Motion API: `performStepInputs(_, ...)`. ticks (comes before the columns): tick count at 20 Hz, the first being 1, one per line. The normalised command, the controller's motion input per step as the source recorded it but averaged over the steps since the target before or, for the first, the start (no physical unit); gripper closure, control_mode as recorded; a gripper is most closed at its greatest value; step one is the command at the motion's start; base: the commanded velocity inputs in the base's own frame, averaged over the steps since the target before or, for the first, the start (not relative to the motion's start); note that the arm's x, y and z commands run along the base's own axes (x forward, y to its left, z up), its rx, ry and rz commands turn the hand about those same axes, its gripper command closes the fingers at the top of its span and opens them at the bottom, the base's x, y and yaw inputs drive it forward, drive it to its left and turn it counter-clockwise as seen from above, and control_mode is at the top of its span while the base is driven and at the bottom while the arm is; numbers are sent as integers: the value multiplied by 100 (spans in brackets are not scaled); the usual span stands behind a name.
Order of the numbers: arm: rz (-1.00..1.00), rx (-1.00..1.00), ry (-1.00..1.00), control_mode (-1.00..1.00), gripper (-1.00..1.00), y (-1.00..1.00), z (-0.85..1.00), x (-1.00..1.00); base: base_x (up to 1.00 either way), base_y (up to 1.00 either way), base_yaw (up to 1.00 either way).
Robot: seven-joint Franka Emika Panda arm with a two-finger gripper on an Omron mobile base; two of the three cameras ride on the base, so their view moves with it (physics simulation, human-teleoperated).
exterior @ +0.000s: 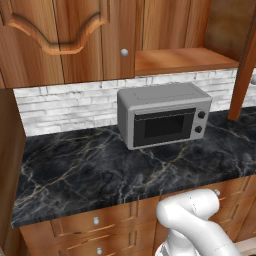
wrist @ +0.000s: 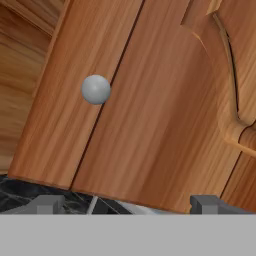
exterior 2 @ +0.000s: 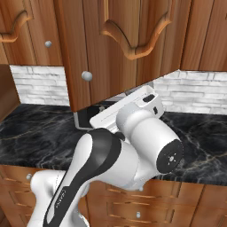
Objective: Close all open cabinet doors.
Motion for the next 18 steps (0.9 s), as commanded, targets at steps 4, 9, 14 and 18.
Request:
performStepInputs(4, 19, 3, -4, -100, -100, 38, 4, 21, 0, 0, 0)
performStepInputs(9, 9, 0, -6, -100, -100, 52, 7, 4, 0, 0, 0)
performStepInputs(14, 7, 0, -1, -100, -100, 49, 0, 19, 0, 0, 0)
performStepInputs(18, 5, 2, 0, -100, -100, 46, 0, 30, 0, 0, 0)
